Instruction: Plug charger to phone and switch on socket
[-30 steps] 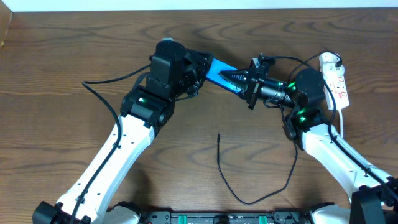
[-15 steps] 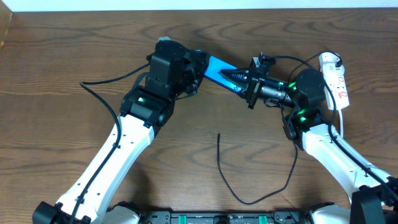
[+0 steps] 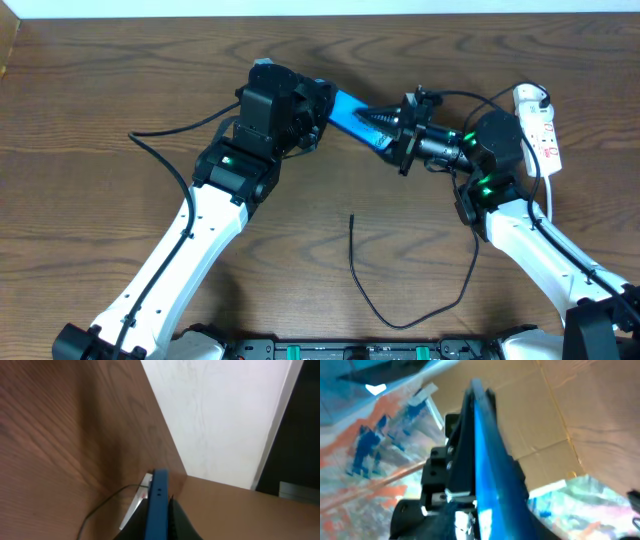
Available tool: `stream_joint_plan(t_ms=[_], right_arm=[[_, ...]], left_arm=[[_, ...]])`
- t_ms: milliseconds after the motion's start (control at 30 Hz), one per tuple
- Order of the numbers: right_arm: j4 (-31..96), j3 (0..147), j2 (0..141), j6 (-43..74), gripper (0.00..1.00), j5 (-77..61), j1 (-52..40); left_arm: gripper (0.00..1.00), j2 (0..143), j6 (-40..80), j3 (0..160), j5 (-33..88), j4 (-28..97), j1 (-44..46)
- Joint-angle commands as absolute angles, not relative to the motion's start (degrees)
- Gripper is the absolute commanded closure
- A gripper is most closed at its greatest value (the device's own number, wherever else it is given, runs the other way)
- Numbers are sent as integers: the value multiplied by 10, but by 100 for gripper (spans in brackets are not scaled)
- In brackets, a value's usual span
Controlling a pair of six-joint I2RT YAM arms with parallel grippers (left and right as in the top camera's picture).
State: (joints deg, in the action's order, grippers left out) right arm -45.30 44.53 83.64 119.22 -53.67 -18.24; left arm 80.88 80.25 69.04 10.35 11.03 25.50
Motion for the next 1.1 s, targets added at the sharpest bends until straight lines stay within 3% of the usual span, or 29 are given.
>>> stream_joint_plan(t_ms=[0, 167, 300, 467, 633, 933, 1067], right_arm=[[-457, 453, 832, 1175, 41, -546, -185], [-457, 453, 832, 1174, 12, -543, -185], [-457, 453, 832, 1171, 1, -543, -184], [-455, 453, 832, 1100, 1, -543, -183], [-453, 453, 832, 994, 1, -542, -171], [-386, 453, 832, 732, 1, -512, -149], [-290, 462, 832, 655, 1, -479, -149]], left_arm=[[92, 805, 778, 692, 94, 110, 253], [93, 805, 778, 692, 94, 110, 249], [92, 805, 767, 692, 99, 110, 223], [93, 805, 745, 692, 167, 110, 164], [93, 805, 735, 692, 314, 113, 69], [92, 805, 469, 692, 620, 115, -86], [93, 807, 421, 692, 715, 115, -117]])
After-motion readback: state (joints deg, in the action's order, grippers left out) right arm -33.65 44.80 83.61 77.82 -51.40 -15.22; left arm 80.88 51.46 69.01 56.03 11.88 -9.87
